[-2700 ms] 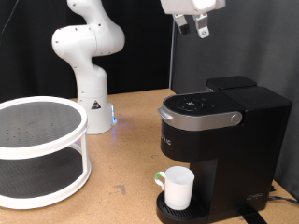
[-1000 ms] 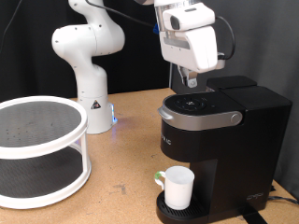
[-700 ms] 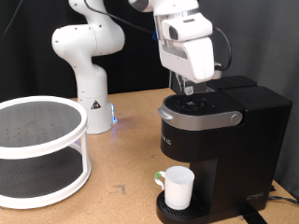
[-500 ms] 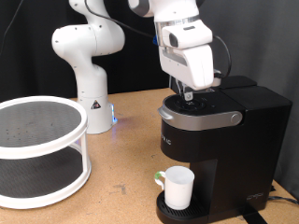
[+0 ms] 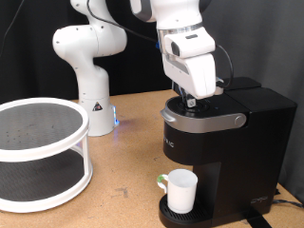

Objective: Make a cup of coffee with the keurig machine

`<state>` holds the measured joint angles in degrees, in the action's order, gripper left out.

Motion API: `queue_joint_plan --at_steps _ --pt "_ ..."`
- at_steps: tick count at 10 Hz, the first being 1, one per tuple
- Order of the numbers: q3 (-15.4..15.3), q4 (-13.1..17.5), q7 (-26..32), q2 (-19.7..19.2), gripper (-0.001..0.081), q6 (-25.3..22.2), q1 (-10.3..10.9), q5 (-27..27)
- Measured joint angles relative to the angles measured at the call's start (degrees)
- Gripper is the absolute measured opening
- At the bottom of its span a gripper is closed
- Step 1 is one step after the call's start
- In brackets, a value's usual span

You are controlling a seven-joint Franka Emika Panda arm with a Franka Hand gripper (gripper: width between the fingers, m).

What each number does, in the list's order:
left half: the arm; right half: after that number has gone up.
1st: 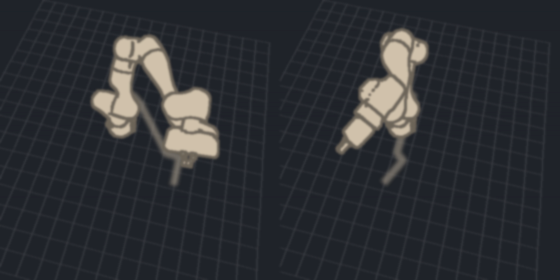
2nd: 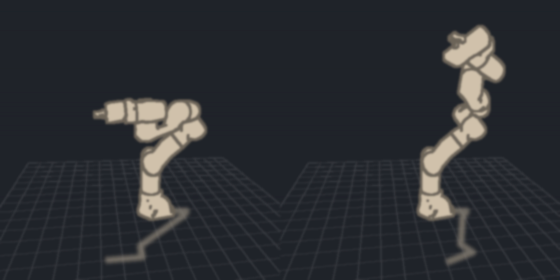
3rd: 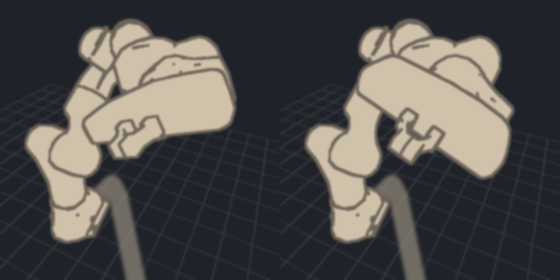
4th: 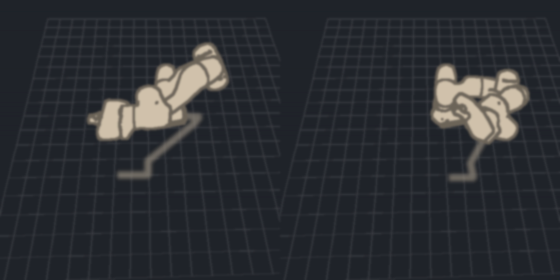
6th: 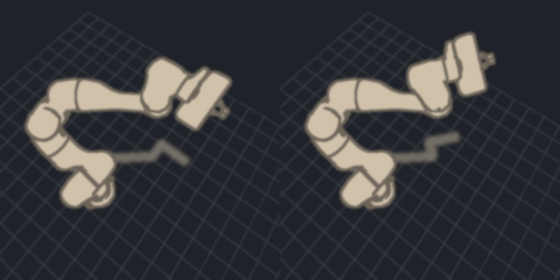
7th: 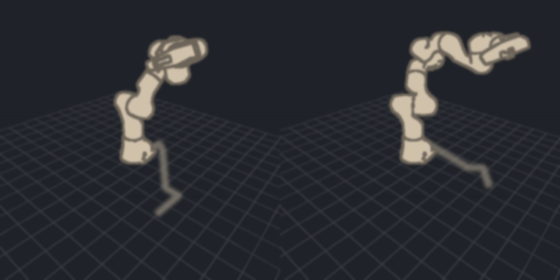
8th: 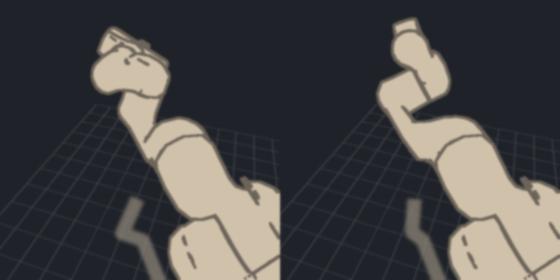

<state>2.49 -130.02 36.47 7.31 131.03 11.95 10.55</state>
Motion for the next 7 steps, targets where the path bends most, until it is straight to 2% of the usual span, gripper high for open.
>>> queue_joint_plan --at_steps 3,7 --pt "0.4 1.3 0.1 -0.6 0.0001 -3.8 0.0 2.9" --pt "1.5 5.0 0.1 -3.0 0.0001 -9.7 -0.2 6.0"
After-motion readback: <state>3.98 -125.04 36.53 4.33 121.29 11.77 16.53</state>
